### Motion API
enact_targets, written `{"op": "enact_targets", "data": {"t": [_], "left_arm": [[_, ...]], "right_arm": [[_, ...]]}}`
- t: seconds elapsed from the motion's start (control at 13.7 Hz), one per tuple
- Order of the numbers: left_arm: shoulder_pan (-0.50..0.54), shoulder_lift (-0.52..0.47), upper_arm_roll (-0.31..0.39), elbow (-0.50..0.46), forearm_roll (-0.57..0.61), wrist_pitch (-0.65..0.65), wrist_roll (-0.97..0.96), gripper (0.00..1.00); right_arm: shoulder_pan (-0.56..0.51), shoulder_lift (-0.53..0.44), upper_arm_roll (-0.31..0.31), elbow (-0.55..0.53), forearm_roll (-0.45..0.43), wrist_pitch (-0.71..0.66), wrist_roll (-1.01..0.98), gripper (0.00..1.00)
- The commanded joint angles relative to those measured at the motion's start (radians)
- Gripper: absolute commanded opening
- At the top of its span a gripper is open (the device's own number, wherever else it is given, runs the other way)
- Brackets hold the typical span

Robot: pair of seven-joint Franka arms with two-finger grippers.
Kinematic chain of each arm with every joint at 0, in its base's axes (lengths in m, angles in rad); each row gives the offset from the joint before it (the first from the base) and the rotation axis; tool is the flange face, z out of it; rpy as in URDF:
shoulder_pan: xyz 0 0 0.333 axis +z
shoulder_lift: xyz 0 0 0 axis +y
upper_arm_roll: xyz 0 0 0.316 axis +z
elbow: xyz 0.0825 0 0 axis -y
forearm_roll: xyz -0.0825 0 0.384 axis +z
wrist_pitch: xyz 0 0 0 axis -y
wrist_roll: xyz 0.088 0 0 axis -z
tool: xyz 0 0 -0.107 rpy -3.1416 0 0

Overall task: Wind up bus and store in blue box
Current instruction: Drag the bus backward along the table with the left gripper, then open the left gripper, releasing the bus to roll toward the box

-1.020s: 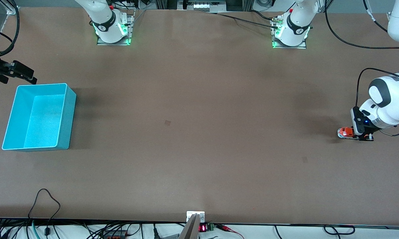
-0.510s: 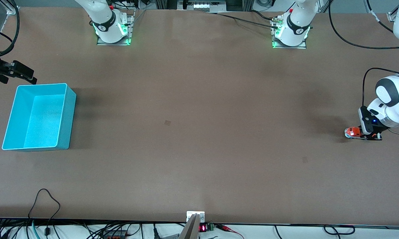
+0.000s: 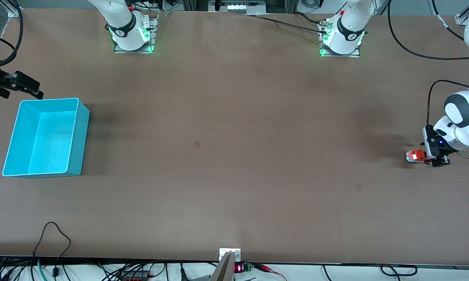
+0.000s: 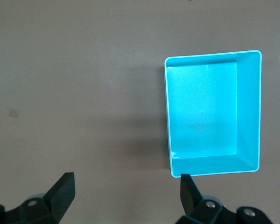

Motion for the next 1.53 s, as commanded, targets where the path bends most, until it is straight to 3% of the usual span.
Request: {"op": "enact_targets", "data": {"t": [0.0, 0.36, 0.73, 1.46], "left_arm": [[0.012, 0.016, -0.010, 0.074, 0.022, -0.112, 0.016, 1.00], [0.001, -0.072, -0.016, 0.074, 0.022, -0.222, 0.004, 1.00], [-0.026, -0.201, -0.027, 0.077, 0.024, -0.360, -0.134, 1.00], [-0.039, -0.271, -0.171, 0.305, 0.024, -0.794, -0.640, 1.00]], "right_arm": [[-0.010, -0.005, 0.002, -0.004, -0.003, 0.009, -0.015, 1.00], [-0.008, -0.005, 0.004, -0.004, -0.003, 0.009, -0.015, 1.00], [-0.010, -0.004, 0.004, -0.004, -0.003, 0.009, -0.015, 1.00], [-0.010, 0.002, 0.002, -0.001, -0.001, 0.010, -0.015, 1.00]]}}
